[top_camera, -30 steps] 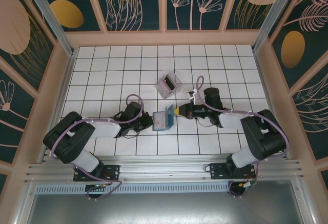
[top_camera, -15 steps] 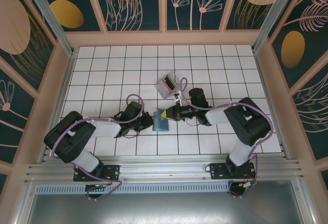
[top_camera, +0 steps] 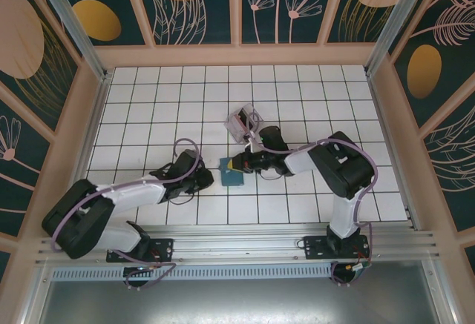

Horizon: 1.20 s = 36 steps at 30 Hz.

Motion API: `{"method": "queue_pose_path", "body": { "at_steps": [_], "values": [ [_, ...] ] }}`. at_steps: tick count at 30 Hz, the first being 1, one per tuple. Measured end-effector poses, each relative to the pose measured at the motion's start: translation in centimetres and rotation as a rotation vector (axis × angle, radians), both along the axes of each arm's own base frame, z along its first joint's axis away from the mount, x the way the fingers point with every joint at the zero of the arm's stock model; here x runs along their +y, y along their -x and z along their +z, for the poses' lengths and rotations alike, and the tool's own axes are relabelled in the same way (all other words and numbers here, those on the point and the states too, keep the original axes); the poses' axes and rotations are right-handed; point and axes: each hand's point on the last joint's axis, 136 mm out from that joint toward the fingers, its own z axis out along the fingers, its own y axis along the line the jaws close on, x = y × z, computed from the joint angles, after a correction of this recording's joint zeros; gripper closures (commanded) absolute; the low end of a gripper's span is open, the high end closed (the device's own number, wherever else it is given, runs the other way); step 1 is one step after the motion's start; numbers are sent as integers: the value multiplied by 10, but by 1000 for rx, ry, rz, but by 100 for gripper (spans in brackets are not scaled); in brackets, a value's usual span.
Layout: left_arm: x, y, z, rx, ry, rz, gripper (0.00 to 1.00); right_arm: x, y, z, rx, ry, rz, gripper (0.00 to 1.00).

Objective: Put the credit cards into the card holder
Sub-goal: Close the card holder at the center of the table, then turn over the card holder at the center of the table.

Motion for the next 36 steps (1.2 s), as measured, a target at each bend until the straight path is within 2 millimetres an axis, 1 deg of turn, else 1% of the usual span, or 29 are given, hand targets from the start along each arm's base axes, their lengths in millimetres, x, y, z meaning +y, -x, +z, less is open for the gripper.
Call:
{"method": "queue_pose_path", "body": {
  "at_steps": [3,4,6,8,10,12,14,17,19,23,26,27,29,31,34,36],
  "values": [
    [10,0,6,-20,-30,23,83,3,0,-2,-10,32,10,75],
    [13,0,6,-19,-41,29,83,5,-1,-1,-17,41,17,71],
    [19,0,4,-11,-65,38,84,14,-1,3,-41,63,38,66],
    [22,0,4,-6,-83,41,83,21,-1,6,-72,84,48,65],
    [23,-2,8,-13,-101,38,83,22,1,7,-88,106,51,64],
    [20,-9,17,-35,-108,28,82,20,3,8,-94,132,46,63],
    [15,-18,30,-72,-108,15,80,16,2,10,-103,161,34,60],
    [6,-29,48,-118,-95,-6,78,14,-7,17,-130,202,10,56],
    [3,-34,56,-140,-89,-16,78,14,-12,25,-157,213,-2,54],
    [-3,-38,66,-164,-78,-39,78,6,-18,42,-184,212,-38,52],
    [-11,-42,74,-177,-64,-64,80,-6,-30,55,-194,205,-86,51],
    [-14,-43,75,-178,-61,-77,81,-11,-33,56,-188,204,-105,51],
    [-22,-49,77,-176,-61,-103,84,-27,-36,49,-161,221,-147,51],
    [-30,-52,73,-166,-68,-129,87,-41,-35,35,-118,247,-178,50],
    [-38,-50,56,-124,-91,-173,88,-52,-22,14,-51,282,-191,50],
    [-40,-46,41,-85,-115,-200,89,-54,-14,6,-18,293,-191,50]
  ]
}}
